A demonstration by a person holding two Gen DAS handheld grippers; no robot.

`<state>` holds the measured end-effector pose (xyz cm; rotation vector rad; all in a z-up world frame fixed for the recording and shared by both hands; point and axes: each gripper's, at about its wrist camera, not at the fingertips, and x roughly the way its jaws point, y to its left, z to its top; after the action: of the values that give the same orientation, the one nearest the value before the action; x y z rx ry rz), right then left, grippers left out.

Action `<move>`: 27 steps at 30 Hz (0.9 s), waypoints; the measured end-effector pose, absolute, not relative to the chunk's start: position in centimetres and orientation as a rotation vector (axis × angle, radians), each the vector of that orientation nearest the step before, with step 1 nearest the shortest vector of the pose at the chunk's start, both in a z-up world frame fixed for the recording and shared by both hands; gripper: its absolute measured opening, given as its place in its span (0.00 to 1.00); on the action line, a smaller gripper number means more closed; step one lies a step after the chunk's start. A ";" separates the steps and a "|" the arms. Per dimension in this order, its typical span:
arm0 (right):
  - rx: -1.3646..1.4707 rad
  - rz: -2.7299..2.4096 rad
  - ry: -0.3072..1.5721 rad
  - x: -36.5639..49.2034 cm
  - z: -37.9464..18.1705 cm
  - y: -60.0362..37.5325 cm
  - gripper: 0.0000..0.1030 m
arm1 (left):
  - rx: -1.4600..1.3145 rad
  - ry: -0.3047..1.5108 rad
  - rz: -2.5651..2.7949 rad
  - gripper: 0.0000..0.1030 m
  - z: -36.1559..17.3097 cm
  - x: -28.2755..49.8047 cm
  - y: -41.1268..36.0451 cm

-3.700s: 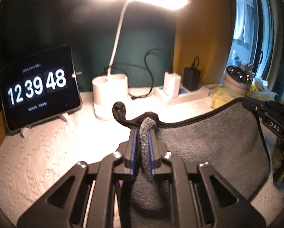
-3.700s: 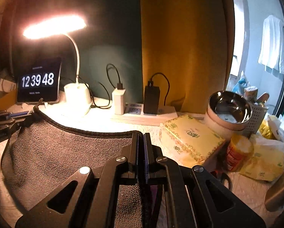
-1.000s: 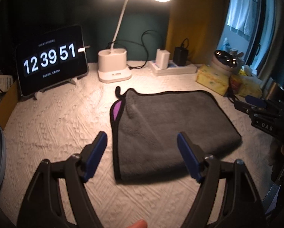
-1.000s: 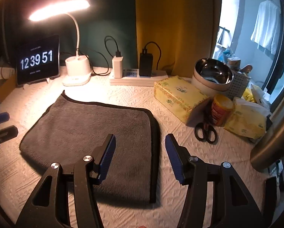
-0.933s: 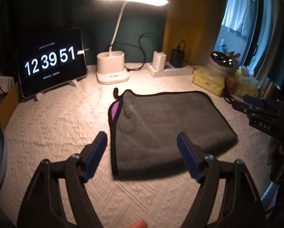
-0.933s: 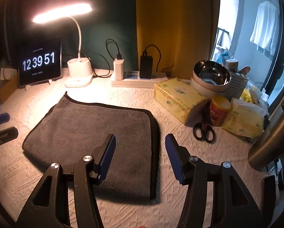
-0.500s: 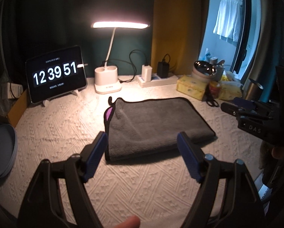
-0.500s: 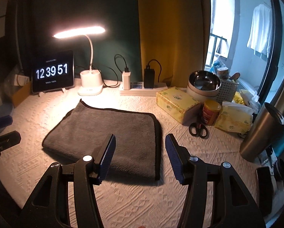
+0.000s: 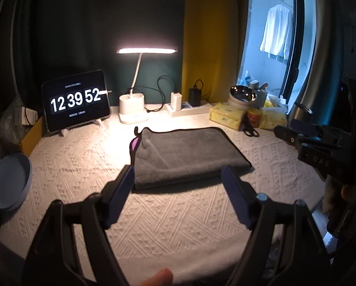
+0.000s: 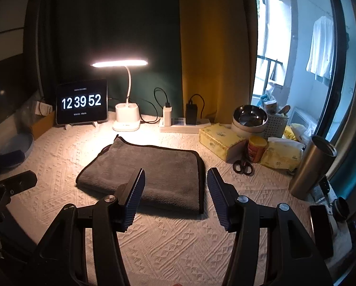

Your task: Fold towel

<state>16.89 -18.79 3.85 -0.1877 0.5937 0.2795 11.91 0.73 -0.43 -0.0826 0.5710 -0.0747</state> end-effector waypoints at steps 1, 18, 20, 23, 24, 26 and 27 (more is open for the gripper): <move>-0.189 0.279 0.588 16.4 4.1 -18.8 0.56 | -0.082 0.568 -0.074 0.75 -0.4 11.6 0.7; -0.137 0.304 0.466 8.1 5.6 -19.8 0.56 | -0.099 0.393 0.041 0.75 0.5 4.4 2.3; -0.133 0.300 0.453 7.1 5.7 -19.9 0.56 | -0.095 0.369 0.052 0.75 0.5 3.6 2.4; -0.111 0.299 0.437 5.8 6.0 -20.2 0.56 | -0.088 0.322 0.068 0.75 0.7 2.1 2.5; -0.107 0.299 0.431 5.4 6.1 -20.2 0.56 | -0.083 0.300 0.070 0.75 0.8 1.4 2.4; -0.108 0.295 0.412 4.6 6.2 -20.2 0.56 | -0.064 0.262 0.079 0.75 1.0 0.3 2.2; -0.113 0.293 0.393 4.1 6.3 -20.2 0.56 | -0.050 0.241 0.096 0.75 1.1 -0.4 2.1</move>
<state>4.14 -20.19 6.30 -0.1126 0.3932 0.2928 -0.37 2.09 1.13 -0.0499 0.2406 0.0960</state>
